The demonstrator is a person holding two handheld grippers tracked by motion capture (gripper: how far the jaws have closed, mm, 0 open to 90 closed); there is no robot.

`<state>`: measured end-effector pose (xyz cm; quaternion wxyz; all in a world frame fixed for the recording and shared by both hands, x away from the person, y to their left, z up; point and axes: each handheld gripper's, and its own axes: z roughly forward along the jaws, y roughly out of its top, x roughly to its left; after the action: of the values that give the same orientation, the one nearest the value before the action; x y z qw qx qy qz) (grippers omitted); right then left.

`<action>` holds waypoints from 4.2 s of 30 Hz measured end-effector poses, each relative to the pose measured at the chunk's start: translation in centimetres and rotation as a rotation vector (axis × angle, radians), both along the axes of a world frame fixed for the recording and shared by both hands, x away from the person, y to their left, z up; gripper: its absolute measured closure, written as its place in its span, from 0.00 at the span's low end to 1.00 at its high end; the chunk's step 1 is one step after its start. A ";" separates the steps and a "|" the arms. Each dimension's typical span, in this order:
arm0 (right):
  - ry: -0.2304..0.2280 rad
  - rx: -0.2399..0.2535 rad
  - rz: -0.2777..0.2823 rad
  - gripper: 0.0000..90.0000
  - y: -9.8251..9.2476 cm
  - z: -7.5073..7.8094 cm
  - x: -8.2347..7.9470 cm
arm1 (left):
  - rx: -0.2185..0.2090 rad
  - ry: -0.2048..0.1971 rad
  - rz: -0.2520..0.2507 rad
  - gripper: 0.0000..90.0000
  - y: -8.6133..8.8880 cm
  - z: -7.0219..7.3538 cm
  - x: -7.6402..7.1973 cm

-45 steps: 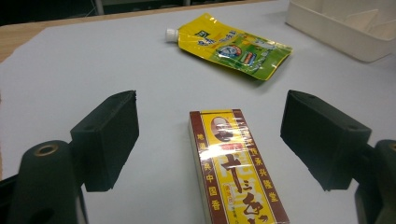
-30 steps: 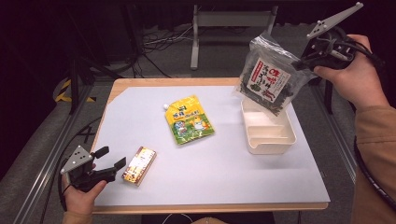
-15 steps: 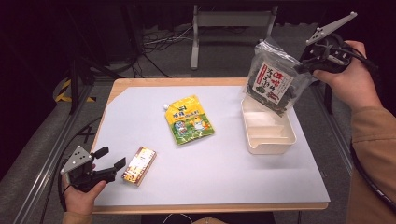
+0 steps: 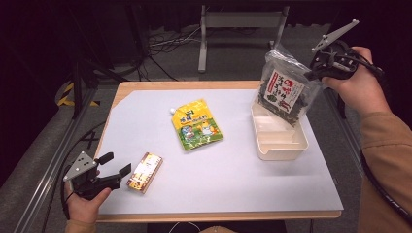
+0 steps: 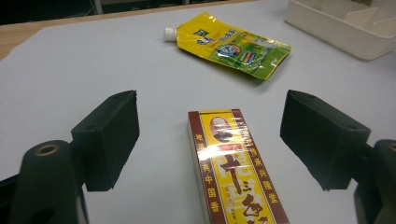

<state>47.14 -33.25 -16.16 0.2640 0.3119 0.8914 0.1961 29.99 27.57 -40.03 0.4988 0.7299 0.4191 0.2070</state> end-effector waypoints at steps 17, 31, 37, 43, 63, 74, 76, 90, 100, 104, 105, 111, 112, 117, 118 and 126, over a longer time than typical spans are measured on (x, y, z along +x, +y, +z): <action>0.051 -0.045 -0.006 0.98 1.4 -1.7 1.3 | 0.000 0.002 -0.002 0.23 0.0 -0.1 0.0; 0.076 0.008 -0.042 0.89 1.1 -2.6 1.6 | 0.002 0.001 -0.003 0.23 -0.1 0.0 0.1; 0.037 0.066 -0.073 0.70 0.5 -2.3 1.3 | 0.001 0.002 -0.005 0.22 -0.1 -0.1 0.2; -0.006 0.129 -0.088 0.55 -0.1 -1.7 0.7 | 0.002 0.004 -0.008 0.22 -0.2 -0.1 0.3; -0.121 0.309 -0.038 0.46 0.0 0.8 -3.0 | 0.004 0.008 -0.016 0.22 -0.5 -0.1 0.7; -0.122 0.444 0.038 0.46 1.4 -0.3 -5.2 | 0.008 0.008 -0.024 0.22 -0.8 -0.1 1.0; -0.118 0.471 0.046 0.45 1.7 -0.5 -5.5 | 0.009 0.006 -0.023 0.22 -0.8 -0.1 0.9; -0.053 0.577 0.102 0.45 4.0 -2.4 -6.0 | 0.019 0.000 -0.022 0.22 -0.9 0.0 0.7; 0.007 0.566 0.130 0.45 7.0 -4.8 -4.3 | 0.016 0.000 0.008 0.22 -0.1 -0.1 -0.4; 0.034 0.571 0.142 0.46 8.6 -6.3 -3.3 | 0.015 0.000 0.021 0.22 0.3 -0.2 -0.9; 0.040 0.571 0.141 0.47 9.2 -6.8 -3.0 | 0.016 0.001 0.024 0.22 0.3 -0.2 -1.0; 0.086 0.565 0.144 0.47 11.6 -9.3 -1.7 | 0.016 0.002 0.028 0.22 0.5 -0.2 -1.3; 0.091 0.560 0.145 0.47 11.9 -9.6 -1.5 | 0.015 0.003 0.028 0.22 0.5 -0.2 -1.3; 0.103 0.548 0.138 0.45 13.3 -11.1 -0.8 | 0.018 0.004 0.025 0.22 0.5 -0.3 -1.2; 0.102 0.538 0.134 0.45 13.5 -11.4 -0.6 | 0.017 0.003 0.025 0.22 0.5 -0.3 -1.2; 0.124 0.519 0.117 0.43 15.0 -13.3 0.5 | 0.011 0.000 0.020 0.22 0.3 -0.2 -1.0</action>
<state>47.67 -18.28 -29.44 0.1085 0.3284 0.8422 0.4135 28.98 27.92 -40.23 0.4928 0.7283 0.4252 0.2142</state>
